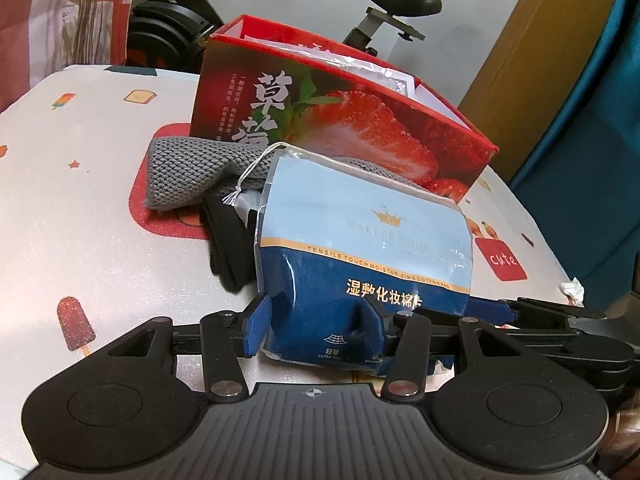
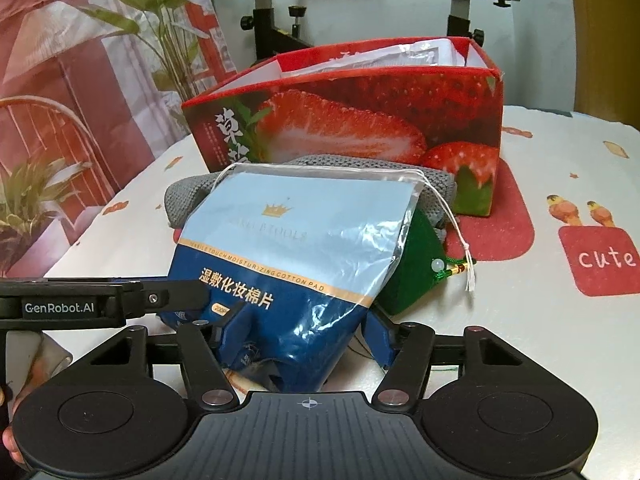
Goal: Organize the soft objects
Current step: 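Lift the blue bag with the left gripper over the red box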
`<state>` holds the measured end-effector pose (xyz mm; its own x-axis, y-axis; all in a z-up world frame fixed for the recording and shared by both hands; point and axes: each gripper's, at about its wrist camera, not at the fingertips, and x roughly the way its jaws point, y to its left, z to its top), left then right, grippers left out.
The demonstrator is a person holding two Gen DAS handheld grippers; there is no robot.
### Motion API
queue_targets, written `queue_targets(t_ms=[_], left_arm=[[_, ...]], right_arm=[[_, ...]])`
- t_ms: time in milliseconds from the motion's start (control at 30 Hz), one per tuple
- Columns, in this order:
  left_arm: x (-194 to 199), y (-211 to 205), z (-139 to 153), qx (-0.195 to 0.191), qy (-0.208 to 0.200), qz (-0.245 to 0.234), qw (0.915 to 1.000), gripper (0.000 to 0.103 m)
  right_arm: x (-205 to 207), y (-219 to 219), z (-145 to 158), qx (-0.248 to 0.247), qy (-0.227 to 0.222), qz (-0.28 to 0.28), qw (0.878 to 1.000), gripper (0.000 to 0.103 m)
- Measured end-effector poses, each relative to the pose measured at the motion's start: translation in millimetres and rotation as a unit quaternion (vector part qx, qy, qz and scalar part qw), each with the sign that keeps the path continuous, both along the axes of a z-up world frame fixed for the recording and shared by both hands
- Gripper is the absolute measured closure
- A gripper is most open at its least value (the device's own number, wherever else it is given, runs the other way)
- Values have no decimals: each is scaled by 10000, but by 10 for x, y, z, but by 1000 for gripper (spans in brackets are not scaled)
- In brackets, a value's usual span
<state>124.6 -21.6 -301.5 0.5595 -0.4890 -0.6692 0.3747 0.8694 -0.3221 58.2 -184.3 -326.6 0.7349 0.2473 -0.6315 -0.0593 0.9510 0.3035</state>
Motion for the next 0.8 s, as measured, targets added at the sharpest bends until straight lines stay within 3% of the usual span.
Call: queue_targets(t_ms=[267, 800], left_arm=[[-27, -37, 8, -3, -21, -135, 9999, 53], [-181, -14, 439, -99, -665, -4, 9977, 53]], right_arm=[[-21, 83, 90, -231, -196, 176, 9994, 63], [-112, 96, 577, -370, -951, 250, 9945, 65]])
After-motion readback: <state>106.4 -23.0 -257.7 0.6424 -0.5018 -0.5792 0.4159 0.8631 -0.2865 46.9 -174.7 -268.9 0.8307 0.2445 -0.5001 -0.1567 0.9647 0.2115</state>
